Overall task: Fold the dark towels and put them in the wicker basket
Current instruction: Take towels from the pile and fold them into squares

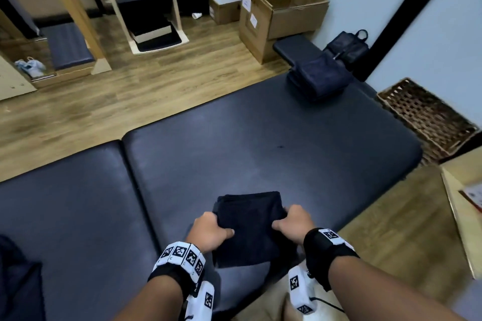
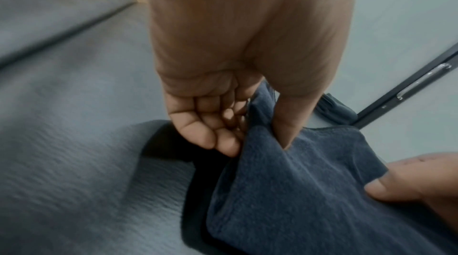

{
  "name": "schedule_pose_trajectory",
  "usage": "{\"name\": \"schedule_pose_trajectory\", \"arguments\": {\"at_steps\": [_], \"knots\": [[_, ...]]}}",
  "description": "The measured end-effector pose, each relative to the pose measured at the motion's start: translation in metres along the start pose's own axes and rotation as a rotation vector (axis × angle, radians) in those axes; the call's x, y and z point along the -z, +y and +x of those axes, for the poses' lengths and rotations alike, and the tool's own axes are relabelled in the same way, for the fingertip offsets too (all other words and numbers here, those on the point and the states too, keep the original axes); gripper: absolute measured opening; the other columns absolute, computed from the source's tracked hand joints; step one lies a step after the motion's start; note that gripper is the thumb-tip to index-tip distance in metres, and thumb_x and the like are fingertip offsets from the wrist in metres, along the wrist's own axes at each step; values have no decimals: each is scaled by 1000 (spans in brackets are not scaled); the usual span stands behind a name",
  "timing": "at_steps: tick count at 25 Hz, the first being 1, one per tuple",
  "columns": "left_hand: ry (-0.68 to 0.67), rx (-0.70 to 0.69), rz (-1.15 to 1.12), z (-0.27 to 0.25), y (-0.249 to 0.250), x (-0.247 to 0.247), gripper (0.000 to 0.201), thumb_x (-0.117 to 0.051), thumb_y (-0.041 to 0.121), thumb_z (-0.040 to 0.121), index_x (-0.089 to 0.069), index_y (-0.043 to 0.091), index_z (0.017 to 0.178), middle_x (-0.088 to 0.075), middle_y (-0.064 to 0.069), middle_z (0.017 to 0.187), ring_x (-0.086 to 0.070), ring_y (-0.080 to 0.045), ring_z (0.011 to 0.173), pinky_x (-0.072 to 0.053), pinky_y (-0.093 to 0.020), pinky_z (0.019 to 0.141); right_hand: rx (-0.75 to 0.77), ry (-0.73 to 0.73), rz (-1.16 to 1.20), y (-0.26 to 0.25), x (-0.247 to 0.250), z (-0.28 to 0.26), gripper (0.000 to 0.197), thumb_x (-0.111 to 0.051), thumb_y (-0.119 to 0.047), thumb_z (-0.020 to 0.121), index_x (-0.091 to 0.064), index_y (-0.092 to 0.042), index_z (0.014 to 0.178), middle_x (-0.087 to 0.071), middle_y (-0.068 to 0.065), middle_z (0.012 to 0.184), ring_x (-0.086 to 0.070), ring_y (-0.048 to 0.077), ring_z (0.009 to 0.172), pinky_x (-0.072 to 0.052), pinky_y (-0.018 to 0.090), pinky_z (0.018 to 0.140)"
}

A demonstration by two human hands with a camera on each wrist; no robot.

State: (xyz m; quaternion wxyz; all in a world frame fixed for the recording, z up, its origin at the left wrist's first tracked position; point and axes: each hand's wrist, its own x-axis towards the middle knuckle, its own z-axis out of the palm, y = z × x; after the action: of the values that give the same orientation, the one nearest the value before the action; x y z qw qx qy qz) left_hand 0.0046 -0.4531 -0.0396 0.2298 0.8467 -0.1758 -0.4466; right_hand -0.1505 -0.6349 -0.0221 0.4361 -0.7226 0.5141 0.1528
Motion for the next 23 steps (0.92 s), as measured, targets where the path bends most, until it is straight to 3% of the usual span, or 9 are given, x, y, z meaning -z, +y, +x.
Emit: {"name": "schedule_pose_trajectory", "arguments": {"at_steps": [5,10,14,17,20,23], "knots": [[-76,-41,-14,-9,60,-47,30,-77,34,64,-69,13,84,-74,-2,79,-71,-18,63,-57,-29,55,-30,25,118,63,52,-1,17,-69,-19,67,-70,-15,83,-74,0,81,-70,17,77,-56,26,66],[-71,-64,21,-7,157,-113,16,-76,24,76,-68,10,79,-69,-1,70,-64,-14,52,-44,-22,41,24,60,266,138,128,22,12,-67,-11,66,-69,-11,77,-74,3,75,-71,19,74,-59,36,72],[-62,-46,-14,1,225,-157,19,-77,22,77,-71,6,85,-68,-1,64,-62,-15,49,-44,-23,41,79,63,308,185,200,46,14,-71,-9,71,-66,-7,84,-73,6,78,-70,19,73,-54,34,67],[-47,-58,-66,10,269,-179,15,-79,18,77,-70,6,78,-66,4,60,-60,-10,51,-42,-19,43,135,89,301,199,251,68,11,-73,-9,75,-64,-12,81,-72,3,77,-68,17,72,-50,28,63],[-9,-61,-113,24,301,-187,13,-80,16,76,-69,9,73,-65,8,56,-60,-7,50,-42,-19,44,176,85,313,198,282,96,9,-74,-8,80,-67,-14,79,-74,2,76,-71,17,73,-56,32,70],[15,-70,-109,50,330,-189,14,-78,16,76,-70,5,80,-66,5,58,-61,-9,48,-44,-22,41,188,107,262,192,307,132,7,-76,-21,77,-71,-18,80,-75,-3,75,-72,14,75,-58,33,76]]}}
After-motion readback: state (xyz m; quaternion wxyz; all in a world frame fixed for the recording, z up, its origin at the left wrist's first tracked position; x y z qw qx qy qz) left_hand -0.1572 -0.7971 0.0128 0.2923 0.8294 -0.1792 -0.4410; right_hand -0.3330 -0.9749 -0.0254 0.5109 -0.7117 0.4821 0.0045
